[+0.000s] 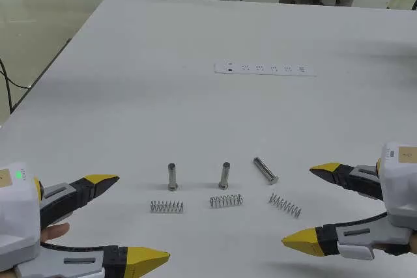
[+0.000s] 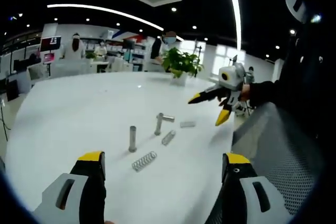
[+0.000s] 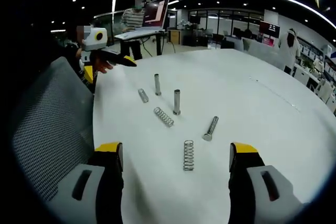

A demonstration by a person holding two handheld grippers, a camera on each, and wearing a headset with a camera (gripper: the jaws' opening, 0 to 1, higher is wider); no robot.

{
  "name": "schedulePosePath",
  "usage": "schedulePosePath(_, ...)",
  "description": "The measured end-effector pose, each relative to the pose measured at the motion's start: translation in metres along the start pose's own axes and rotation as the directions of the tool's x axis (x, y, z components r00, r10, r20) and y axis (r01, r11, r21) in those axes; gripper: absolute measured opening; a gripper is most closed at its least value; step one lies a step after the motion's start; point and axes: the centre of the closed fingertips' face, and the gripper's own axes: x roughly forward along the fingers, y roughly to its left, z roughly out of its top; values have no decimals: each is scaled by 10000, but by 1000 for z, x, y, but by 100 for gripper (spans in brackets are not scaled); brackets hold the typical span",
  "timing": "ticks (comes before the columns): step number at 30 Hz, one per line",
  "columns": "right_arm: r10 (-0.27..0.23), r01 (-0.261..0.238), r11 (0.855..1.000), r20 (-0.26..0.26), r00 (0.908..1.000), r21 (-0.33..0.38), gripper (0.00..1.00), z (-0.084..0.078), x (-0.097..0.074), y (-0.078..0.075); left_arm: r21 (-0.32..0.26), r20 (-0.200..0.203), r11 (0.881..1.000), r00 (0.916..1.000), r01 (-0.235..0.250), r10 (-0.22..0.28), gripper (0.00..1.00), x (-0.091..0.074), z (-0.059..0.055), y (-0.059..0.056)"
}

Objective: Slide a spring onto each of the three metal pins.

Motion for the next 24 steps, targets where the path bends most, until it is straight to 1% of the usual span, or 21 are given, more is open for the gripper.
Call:
schedulePosePath(10,-53,53,10000,10,10000,46,83,-1,0,-1,-25,7,10000,10000,-58,58,89,-1,-2,1)
schedulePosePath(24,-87,87,9999,26,10000,53,82,-1,-1,-1,-22,24,10000,10000,-77,77,89,-1,-2,0)
